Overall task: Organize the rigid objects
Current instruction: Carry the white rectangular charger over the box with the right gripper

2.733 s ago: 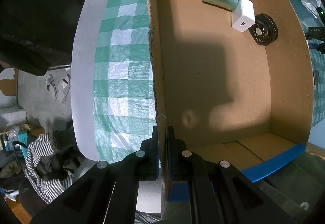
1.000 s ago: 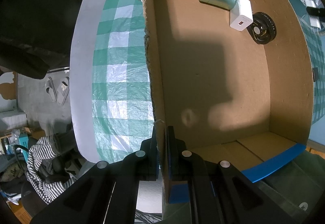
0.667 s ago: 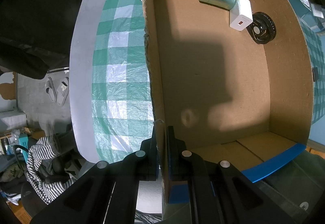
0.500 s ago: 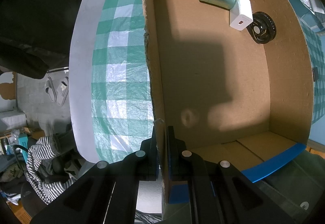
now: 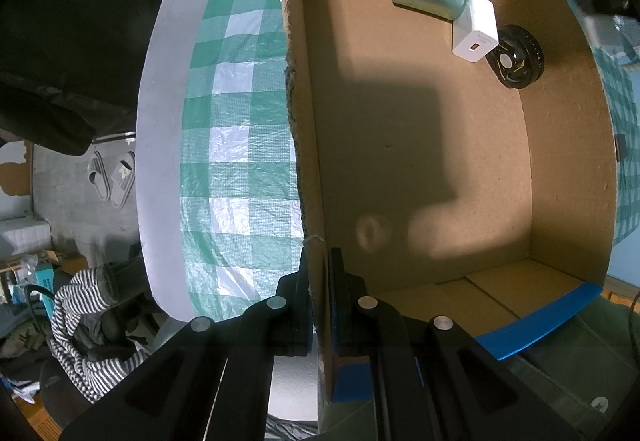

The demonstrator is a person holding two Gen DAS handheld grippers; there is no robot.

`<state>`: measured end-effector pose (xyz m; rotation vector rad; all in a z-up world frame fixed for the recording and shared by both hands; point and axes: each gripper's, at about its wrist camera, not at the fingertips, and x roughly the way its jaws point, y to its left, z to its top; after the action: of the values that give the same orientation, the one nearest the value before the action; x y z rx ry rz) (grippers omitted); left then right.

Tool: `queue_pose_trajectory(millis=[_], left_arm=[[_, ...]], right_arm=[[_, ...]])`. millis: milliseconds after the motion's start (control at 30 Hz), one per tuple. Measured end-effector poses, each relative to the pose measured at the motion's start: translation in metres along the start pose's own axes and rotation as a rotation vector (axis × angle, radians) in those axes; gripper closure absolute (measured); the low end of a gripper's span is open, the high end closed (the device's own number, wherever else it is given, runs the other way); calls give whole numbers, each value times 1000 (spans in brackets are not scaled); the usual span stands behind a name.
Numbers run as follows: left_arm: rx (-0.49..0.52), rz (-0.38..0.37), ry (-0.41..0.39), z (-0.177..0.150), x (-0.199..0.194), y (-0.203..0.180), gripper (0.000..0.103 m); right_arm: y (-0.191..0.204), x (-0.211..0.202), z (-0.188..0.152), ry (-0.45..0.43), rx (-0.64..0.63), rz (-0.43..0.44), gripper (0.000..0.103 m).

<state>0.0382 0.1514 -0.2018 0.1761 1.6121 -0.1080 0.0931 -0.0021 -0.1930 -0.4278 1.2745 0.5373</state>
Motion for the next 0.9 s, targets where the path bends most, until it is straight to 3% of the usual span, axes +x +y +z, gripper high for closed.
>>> queue_pose_trajectory(millis=[467,900], left_arm=[[-3,-2,3,-2,2,0,97],[-1,-2,8,-1,3,-2,97]], right_arm=[[43,61,-1,121,-153,-1,52],[46,85,-8,176,-153,-1,52]])
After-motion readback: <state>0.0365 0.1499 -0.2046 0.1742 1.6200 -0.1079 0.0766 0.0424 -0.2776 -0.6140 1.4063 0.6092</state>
